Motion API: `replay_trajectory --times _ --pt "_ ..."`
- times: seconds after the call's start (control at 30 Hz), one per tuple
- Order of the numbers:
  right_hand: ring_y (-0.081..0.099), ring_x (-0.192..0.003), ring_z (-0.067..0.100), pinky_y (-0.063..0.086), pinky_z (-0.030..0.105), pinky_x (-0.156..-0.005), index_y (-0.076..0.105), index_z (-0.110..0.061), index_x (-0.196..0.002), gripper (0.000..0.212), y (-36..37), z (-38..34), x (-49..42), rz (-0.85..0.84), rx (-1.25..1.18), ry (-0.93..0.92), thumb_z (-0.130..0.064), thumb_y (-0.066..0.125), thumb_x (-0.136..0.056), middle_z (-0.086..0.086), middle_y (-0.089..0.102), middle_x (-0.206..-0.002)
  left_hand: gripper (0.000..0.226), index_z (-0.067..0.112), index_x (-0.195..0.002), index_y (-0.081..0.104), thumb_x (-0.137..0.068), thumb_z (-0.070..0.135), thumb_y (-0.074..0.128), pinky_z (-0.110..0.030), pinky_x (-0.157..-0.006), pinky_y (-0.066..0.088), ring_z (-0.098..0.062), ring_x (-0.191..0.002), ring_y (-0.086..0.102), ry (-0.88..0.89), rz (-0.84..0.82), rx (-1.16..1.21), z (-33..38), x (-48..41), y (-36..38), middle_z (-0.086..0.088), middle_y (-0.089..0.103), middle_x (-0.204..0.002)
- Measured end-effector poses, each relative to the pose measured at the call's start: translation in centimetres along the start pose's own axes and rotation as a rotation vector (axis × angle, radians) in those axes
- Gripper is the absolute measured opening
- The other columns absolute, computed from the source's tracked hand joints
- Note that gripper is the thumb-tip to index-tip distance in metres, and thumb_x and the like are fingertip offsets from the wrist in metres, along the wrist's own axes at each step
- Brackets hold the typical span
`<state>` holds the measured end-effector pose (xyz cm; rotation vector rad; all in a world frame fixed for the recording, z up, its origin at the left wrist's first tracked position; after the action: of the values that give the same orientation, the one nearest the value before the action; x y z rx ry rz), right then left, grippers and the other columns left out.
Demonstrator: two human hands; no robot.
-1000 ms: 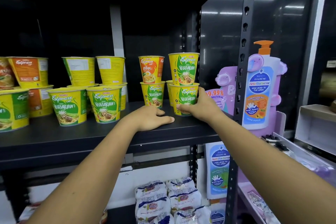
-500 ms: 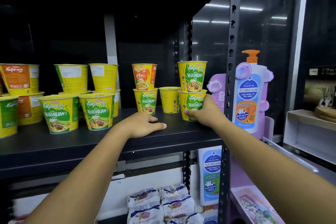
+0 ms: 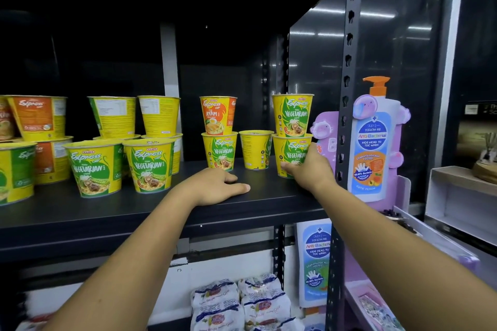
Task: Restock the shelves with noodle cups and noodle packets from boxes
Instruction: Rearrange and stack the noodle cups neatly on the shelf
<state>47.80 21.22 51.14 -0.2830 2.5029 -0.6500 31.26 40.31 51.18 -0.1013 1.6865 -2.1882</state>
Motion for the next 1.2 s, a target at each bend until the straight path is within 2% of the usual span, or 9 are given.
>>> replay_trajectory --times 0.1,0.2,0.37,0.73,0.87,0.93,1.03,1.1,1.2 --pt "0.063 -0.108 0.033 0.046 0.036 -0.081 0.042 -0.014 -0.137 0.068 0.1 0.1 0.0 0.019 0.028 0.000 -0.042 0.079 -0.087 0.012 0.065 -0.122 0.076 0.025 -0.152 0.051 -0.094 0.073 0.049 -0.032 -0.110 0.034 -0.020 -0.145 0.041 0.001 -0.002 -0.008 0.1 0.0 0.0 0.003 0.045 -0.160" --pt "0.063 -0.109 0.033 0.052 0.042 -0.086 0.039 -0.013 -0.141 0.075 0.2 0.1 -0.1 0.032 0.039 0.005 -0.044 0.079 -0.086 0.012 0.064 -0.122 0.075 0.025 -0.153 0.050 -0.095 0.073 0.049 -0.032 -0.111 0.034 -0.020 -0.145 0.041 0.003 -0.001 -0.006 0.1 0.1 0.0 0.003 0.044 -0.160" --pt "0.062 -0.108 0.033 0.045 0.036 -0.080 0.045 -0.016 -0.128 0.058 0.2 0.0 0.0 0.012 0.040 0.031 -0.043 0.078 -0.088 0.011 0.064 -0.121 0.073 0.023 -0.152 0.052 -0.096 0.071 0.050 -0.029 -0.106 0.034 -0.019 -0.144 0.042 0.012 0.008 -0.003 0.2 0.2 0.0 0.002 0.046 -0.159" --pt "0.060 -0.113 0.036 0.053 0.047 -0.091 0.043 -0.018 -0.127 0.060 0.4 -0.1 0.0 0.000 0.086 0.089 -0.051 0.075 -0.088 0.010 0.065 -0.119 0.070 0.024 -0.151 0.053 -0.096 0.069 0.051 -0.026 -0.101 0.034 -0.019 -0.142 0.044 0.011 0.003 0.015 0.3 0.5 -0.2 0.002 0.048 -0.157" --pt "0.054 -0.122 0.038 0.049 0.046 -0.094 0.039 -0.010 -0.132 0.076 0.1 -0.4 0.9 0.152 0.029 -0.012 -0.040 0.085 -0.080 0.015 0.052 -0.131 0.073 0.024 -0.151 0.053 -0.094 0.071 0.052 -0.028 -0.105 0.034 -0.018 -0.143 0.044 0.004 0.014 0.014 0.2 0.5 -0.3 0.003 0.048 -0.158" --pt "0.050 -0.121 0.035 0.045 0.039 -0.088 0.041 -0.010 -0.126 0.070 -0.2 -0.6 1.7 0.233 0.003 -0.092 -0.037 0.085 -0.080 0.015 0.050 -0.129 0.073 0.025 -0.149 0.054 -0.093 0.072 0.053 -0.029 -0.105 0.035 -0.018 -0.142 0.045 0.003 0.027 0.018 0.1 0.5 -0.3 0.004 0.049 -0.156" --pt "0.055 -0.110 0.028 0.043 0.034 -0.077 0.048 -0.017 -0.114 0.052 -0.1 -0.5 2.2 0.292 -0.032 -0.219 -0.040 0.081 -0.082 0.004 0.059 -0.110 0.073 0.026 -0.147 0.057 -0.092 0.073 0.054 -0.029 -0.103 0.038 -0.018 -0.140 0.047 0.004 0.044 0.025 0.0 0.4 -0.3 0.004 0.052 -0.154" --pt "0.057 -0.101 0.023 0.048 0.036 -0.076 0.055 -0.020 -0.111 0.043 0.1 -0.4 2.3 0.257 -0.048 -0.294 -0.040 0.080 -0.082 -0.002 0.059 -0.100 0.071 0.026 -0.145 0.060 -0.092 0.072 0.055 -0.029 -0.100 0.039 -0.018 -0.137 0.049 0.003 0.061 0.028 -0.1 0.5 -0.4 0.004 0.054 -0.152" --pt "0.053 -0.104 0.016 0.049 0.037 -0.084 0.062 -0.024 -0.116 0.036 0.3 -0.7 2.8 0.116 0.050 -0.476 -0.037 0.077 -0.086 -0.007 0.061 -0.105 0.057 0.027 -0.135 0.068 -0.094 0.066 0.057 -0.033 -0.101 0.046 -0.018 -0.127 0.056 0.007 0.083 0.019 0.0 0.8 -0.4 0.002 0.064 -0.140"
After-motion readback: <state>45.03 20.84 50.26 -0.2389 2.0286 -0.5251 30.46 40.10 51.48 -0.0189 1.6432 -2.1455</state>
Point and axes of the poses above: each hand's wrist, its own x-axis away from the middle knuckle, its own y-axis out of the palm, z = x × y, the point moved 3 cm from there along -x, towards the middle knuckle
